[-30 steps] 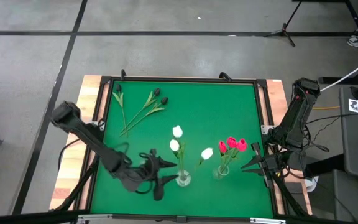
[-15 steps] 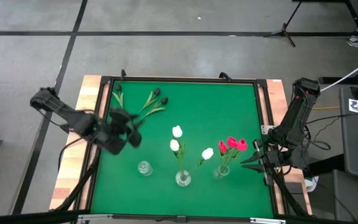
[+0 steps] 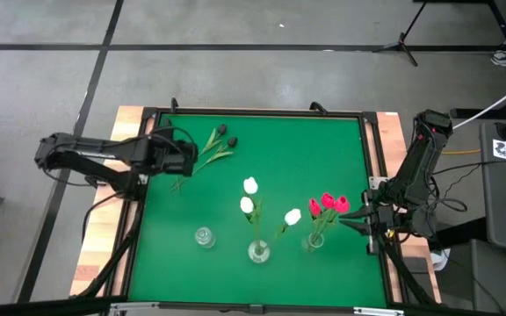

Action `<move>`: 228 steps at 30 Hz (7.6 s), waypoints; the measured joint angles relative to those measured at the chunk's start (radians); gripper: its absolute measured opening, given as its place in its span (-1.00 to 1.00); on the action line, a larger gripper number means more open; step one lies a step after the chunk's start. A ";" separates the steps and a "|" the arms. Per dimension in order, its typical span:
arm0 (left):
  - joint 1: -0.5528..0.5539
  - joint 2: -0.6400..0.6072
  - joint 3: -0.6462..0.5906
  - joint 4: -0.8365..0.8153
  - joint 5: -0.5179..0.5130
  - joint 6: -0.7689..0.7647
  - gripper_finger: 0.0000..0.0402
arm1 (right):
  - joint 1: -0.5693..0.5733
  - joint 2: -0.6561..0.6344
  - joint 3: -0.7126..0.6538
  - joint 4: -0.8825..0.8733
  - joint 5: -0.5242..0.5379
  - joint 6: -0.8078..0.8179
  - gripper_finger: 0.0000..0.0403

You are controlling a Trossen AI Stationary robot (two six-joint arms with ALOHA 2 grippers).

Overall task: Sort flowers into vase by color
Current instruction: Put the top left black tulip into the left transparent vase

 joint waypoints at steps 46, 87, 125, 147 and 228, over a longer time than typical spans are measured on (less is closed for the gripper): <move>0.562 0.158 -0.560 0.826 0.443 0.327 -0.48 | 0.000 0.000 -0.001 0.078 0.004 0.032 -0.75; -0.557 -0.248 -0.420 1.899 -0.186 1.216 -1.00 | 0.000 0.002 -0.002 0.365 -0.117 -0.282 -0.75; -0.836 0.435 -0.445 2.852 -0.270 1.715 -1.00 | 0.000 0.002 -0.002 0.364 -0.127 -0.226 -0.75; -0.917 0.198 -0.340 2.853 -0.114 2.185 -1.00 | 0.000 0.002 -0.001 0.343 -0.110 -0.207 -0.75; -0.693 0.219 -0.774 2.852 0.301 1.421 -1.00 | 0.000 0.002 -0.001 0.253 0.049 -0.207 -0.75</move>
